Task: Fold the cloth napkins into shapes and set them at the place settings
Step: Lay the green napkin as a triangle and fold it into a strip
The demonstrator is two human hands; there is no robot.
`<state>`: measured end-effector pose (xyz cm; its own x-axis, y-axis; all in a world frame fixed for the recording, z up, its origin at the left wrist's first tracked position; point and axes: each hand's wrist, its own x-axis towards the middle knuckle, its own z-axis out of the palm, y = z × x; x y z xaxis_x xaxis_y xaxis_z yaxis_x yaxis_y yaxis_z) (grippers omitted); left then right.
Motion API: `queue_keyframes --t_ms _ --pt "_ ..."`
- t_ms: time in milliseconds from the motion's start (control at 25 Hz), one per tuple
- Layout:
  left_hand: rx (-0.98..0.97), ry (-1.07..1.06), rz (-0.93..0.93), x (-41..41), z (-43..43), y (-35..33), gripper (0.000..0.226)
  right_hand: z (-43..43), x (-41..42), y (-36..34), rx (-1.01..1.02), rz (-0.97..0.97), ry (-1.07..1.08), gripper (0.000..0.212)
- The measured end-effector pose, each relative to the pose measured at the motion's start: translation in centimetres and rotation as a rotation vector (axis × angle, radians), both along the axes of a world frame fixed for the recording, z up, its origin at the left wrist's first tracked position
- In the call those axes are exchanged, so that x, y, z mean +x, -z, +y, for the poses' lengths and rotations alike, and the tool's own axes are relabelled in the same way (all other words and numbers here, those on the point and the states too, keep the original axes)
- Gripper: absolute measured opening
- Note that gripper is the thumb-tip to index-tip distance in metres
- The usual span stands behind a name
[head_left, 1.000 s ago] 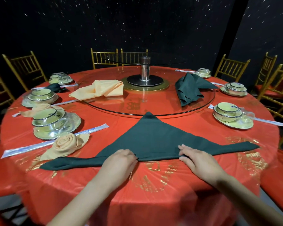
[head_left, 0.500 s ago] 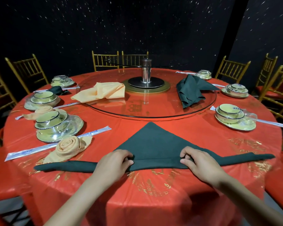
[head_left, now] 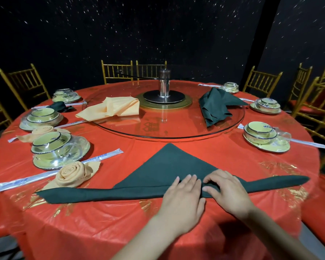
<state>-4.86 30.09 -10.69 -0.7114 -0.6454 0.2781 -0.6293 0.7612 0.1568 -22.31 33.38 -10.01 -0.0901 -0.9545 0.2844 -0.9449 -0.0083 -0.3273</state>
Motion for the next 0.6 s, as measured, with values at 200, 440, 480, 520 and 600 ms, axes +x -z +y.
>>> queue_keyframes --t_ms 200,440,480,520,600 --pt "0.045 -0.029 -0.05 -0.1 0.4 1.4 0.056 0.9 -0.2 0.9 0.1 0.198 -0.073 0.09" --pt "0.067 -0.024 -0.074 -0.1 0.5 1.2 0.056 2.6 -3.9 0.4 0.292 0.238 0.066 0.096" --pt "0.073 -0.029 -0.098 -0.1 0.6 1.2 0.056 2.6 -4.4 0.4 0.308 0.241 0.072 0.099" --pt "0.081 -0.034 -0.115 0.0 0.6 1.1 0.057 2.7 -4.7 0.4 0.314 0.259 0.077 0.106" --pt "0.083 -0.053 -0.116 0.1 0.6 1.2 0.057 2.9 -5.2 0.1 0.339 0.269 0.102 0.105"
